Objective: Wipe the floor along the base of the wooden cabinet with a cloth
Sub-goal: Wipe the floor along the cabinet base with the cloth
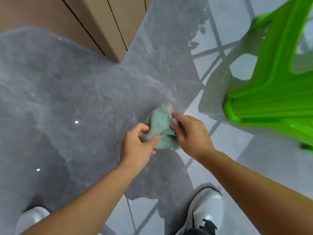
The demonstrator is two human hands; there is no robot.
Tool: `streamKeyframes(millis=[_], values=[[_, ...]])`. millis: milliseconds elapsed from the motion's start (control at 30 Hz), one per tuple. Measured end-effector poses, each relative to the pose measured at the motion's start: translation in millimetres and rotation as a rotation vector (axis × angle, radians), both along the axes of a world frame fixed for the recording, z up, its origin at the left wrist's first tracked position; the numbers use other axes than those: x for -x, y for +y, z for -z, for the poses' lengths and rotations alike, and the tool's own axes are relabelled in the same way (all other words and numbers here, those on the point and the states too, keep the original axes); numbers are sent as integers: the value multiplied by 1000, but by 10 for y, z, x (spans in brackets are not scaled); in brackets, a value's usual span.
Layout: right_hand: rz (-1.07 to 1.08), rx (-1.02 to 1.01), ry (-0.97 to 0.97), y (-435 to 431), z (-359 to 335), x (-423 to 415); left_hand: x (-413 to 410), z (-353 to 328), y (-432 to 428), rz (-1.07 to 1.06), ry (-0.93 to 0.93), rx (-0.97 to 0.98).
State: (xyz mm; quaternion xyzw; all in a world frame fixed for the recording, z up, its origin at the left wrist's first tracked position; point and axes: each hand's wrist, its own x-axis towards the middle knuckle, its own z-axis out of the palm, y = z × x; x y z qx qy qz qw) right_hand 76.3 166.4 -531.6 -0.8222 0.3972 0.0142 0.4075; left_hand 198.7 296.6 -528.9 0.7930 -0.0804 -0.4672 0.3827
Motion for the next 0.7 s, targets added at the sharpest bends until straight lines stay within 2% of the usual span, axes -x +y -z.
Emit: streamKeyframes(millis=[100, 233, 300, 367, 467, 533, 600, 667, 700], values=[[-98, 22, -43, -308, 299, -389, -435, 272, -165, -23, -39, 30], [-111, 211, -169, -1164, 670, -1104, -1107, 702, -883, -76, -198, 175], [-116, 230, -129, -1510, 806, -1444, -1366, 841, -1141, -50, -233, 191], [-75, 298, -18, -1774, 845, -1701, -1572, 870, -1190, 15, -375, 107], [-77, 531, -1, -1819, 738, -1923, -1684, 698, -857, 88, -669, -193], [-184, 480, 109, -1510, 701, -2007, -1645, 587, -421, 116, -597, -472], [-194, 309, 238, -1126, 784, -2041, -1555, 552, -14, 163, -431, -683], [-178, 232, 265, -891, 902, -2071, -1365, 613, 92, 203, -279, -741], [-222, 245, 247, -793, 959, -2113, -1303, 652, 51, 213, -264, -726]])
